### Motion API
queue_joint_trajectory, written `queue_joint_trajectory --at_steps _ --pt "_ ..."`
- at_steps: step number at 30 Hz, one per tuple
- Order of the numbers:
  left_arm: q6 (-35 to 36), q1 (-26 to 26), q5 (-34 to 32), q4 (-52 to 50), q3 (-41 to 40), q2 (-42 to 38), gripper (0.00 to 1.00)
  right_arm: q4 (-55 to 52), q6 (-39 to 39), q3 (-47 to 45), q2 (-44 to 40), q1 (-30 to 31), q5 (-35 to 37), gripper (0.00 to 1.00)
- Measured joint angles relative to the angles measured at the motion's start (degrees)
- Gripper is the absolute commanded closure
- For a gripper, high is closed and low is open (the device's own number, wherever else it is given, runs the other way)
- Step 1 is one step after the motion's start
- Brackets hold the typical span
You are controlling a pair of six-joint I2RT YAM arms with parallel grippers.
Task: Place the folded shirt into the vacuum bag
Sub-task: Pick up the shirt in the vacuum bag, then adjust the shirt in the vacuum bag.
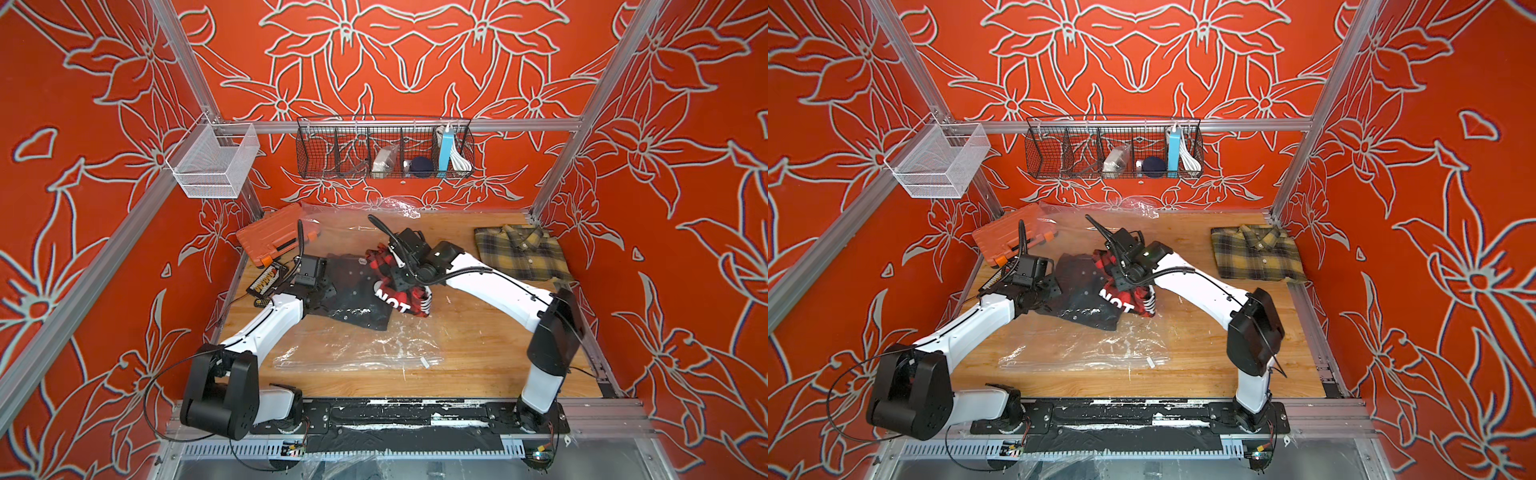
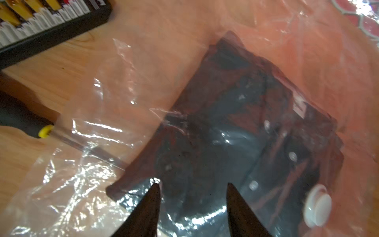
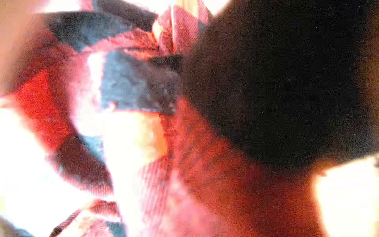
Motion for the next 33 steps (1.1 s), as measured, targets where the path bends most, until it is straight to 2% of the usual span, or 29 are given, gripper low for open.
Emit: queue_joint_trajectory --at_steps 6,10,15,26,33 --pt "0.42 1.86 4.85 4.02 0.13 7.41 0.55 1.03 2.29 9.27 14.56 0.5 -2.99 1.0" --pt "0.15 1.84 8.5 6.95 0.11 13.33 0.59 0.87 2.1 10.51 18.45 0.0 -3.52 1.0" --pt "-0.22 0.52 9.53 9.77 0.83 15.96 0.59 1.88 0.98 7.8 17.68 -1.97 -3.96 1.0" --pt "-2.99 -11.61 10.8 15.69 9.53 25.66 0.59 4.02 -3.1 -8.2 9.4 -15.32 -2.93 1.0" --pt "-3.72 -16.13 14.56 15.37 16.2 30.69 0.57 2.93 -5.9 -11.43 7.43 -21.42 0.98 1.0"
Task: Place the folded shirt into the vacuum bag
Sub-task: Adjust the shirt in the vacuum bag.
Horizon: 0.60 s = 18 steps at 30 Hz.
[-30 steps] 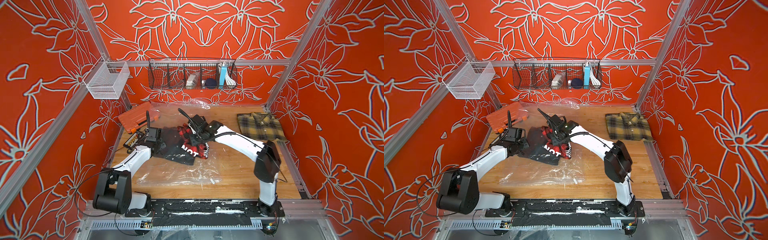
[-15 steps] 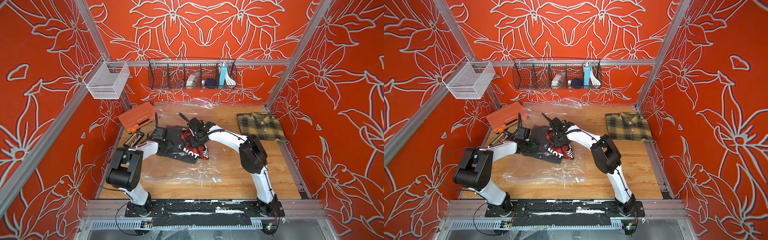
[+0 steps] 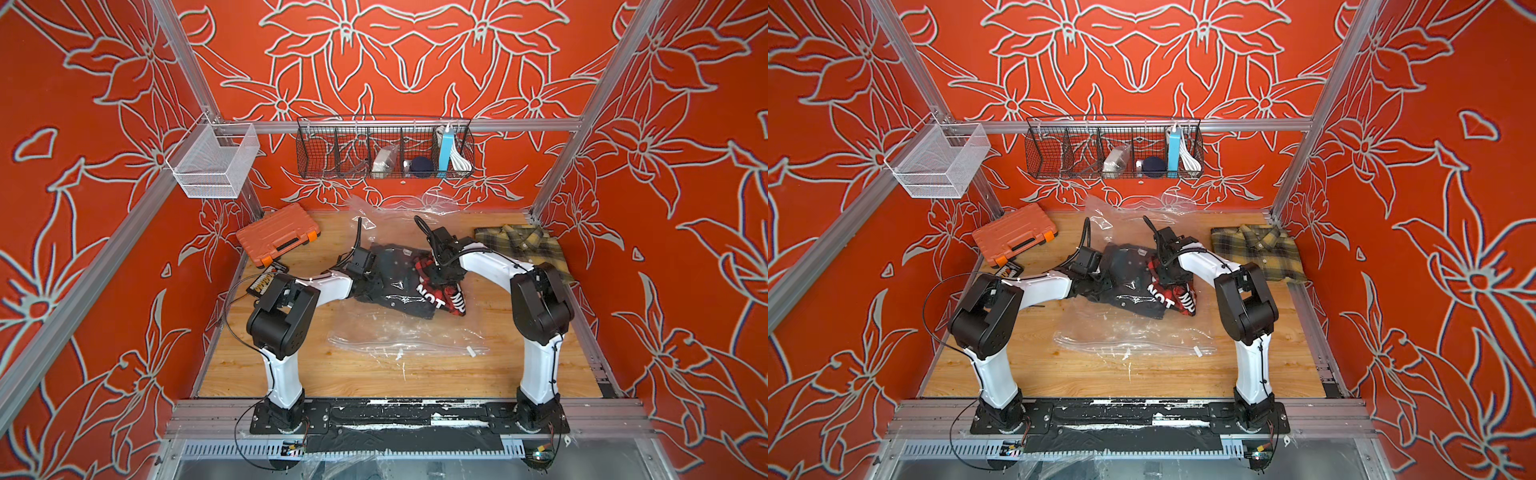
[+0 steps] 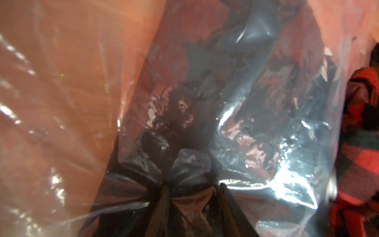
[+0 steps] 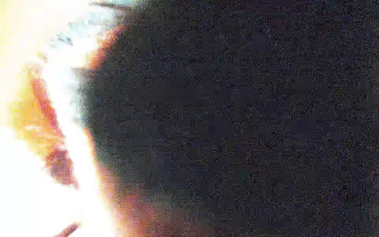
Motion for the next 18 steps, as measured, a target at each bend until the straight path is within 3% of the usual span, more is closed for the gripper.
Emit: queue_joint_trajectory --at_steps 7,13,18 --pt "3.23 0.04 2.14 -5.22 0.96 -1.75 0.51 -1.05 -1.44 -0.09 -1.29 0.04 0.76 1.0" --pt "6.23 0.02 2.45 -12.94 -1.79 -13.62 0.49 -4.83 -1.44 -0.79 -10.16 1.14 0.04 1.0" --pt "7.3 0.02 1.97 -15.15 -5.46 -23.58 0.48 -5.16 0.11 -4.33 -19.63 6.4 -0.24 1.0"
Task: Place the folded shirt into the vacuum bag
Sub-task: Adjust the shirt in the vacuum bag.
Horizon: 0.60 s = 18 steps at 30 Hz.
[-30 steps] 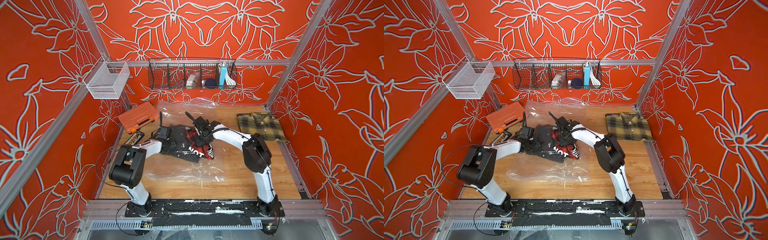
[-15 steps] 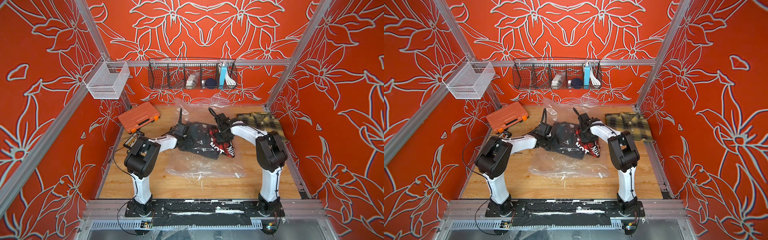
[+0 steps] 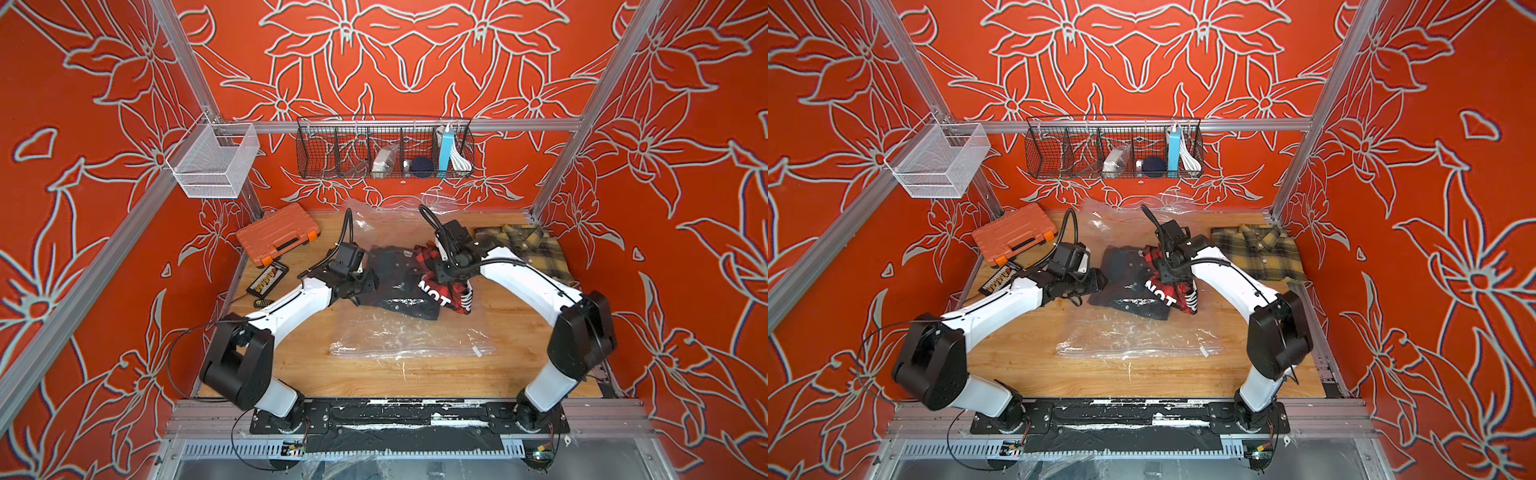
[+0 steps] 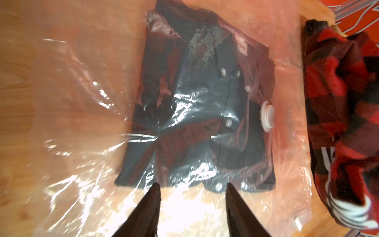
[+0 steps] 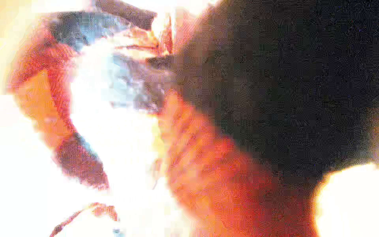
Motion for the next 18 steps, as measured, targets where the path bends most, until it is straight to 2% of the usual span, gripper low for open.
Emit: queue_joint_trajectory --at_steps 5,7,11,18 --pt "0.11 -0.07 -0.15 -1.07 -5.68 -2.47 0.49 1.77 3.41 -6.45 -2.67 6.23 -2.69 1.0" --pt "0.07 -0.22 -0.13 -1.09 -7.87 -2.47 0.49 2.93 4.42 -9.35 -2.64 6.91 -3.8 1.0" --pt "0.22 -1.38 -0.07 -1.57 -9.33 -2.45 0.48 4.17 5.03 -11.98 -1.62 5.6 -3.76 1.0" --pt "2.75 -6.58 -1.79 -2.45 -8.57 -2.75 0.46 8.48 3.76 -12.79 5.55 2.12 -2.58 1.0"
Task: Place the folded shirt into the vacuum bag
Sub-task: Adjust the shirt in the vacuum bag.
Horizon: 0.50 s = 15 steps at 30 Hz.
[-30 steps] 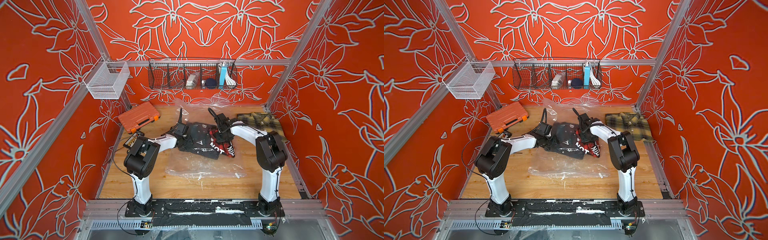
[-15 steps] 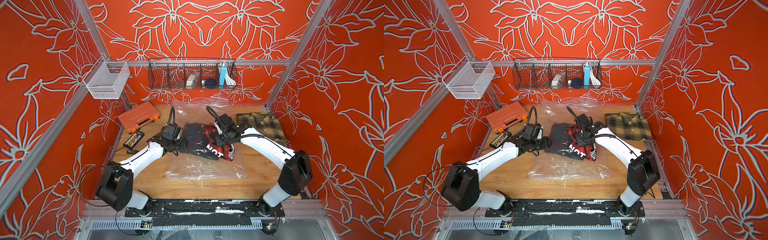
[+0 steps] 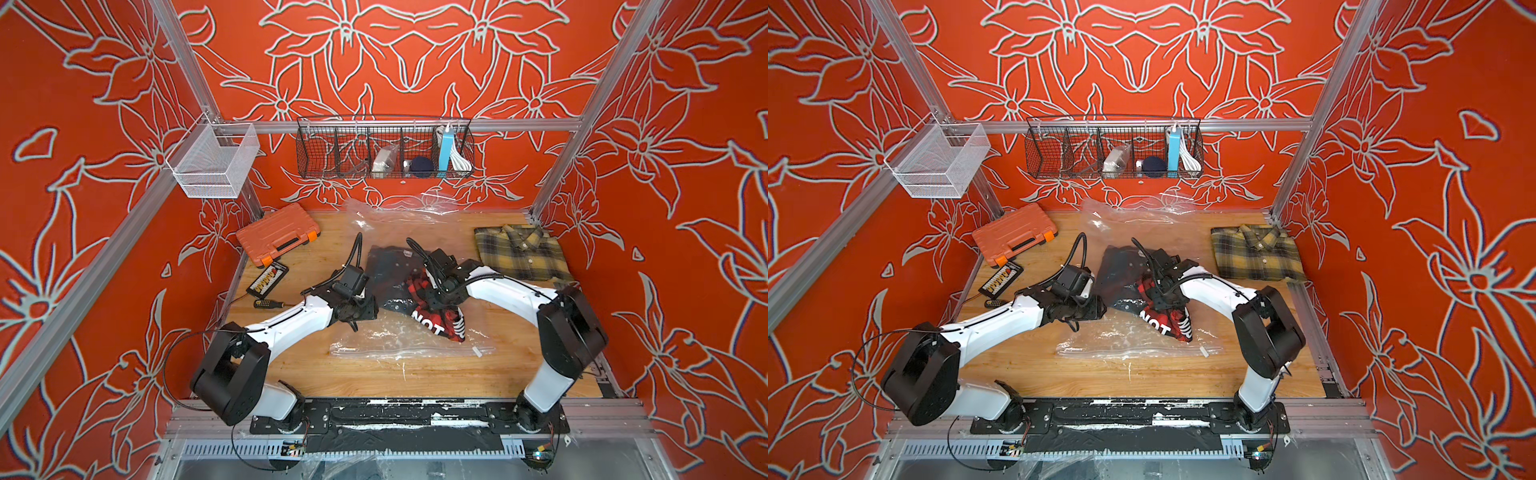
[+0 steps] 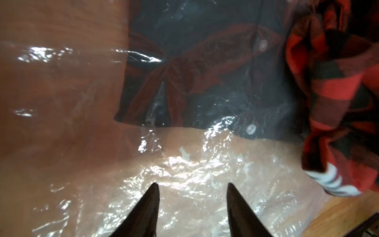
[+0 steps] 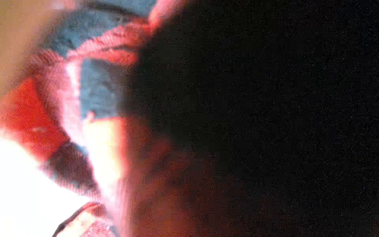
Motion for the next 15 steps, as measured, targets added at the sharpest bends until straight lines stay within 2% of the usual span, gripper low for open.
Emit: queue_joint_trajectory --at_steps 6,15 --pt "3.87 -4.98 -2.84 -0.96 0.63 -3.96 0.43 0.57 -1.66 1.55 4.15 -3.39 0.13 1.0" --pt "12.17 -12.07 -6.05 -1.7 0.98 -7.69 0.35 -1.7 -4.96 6.75 8.13 -6.75 4.87 1.0"
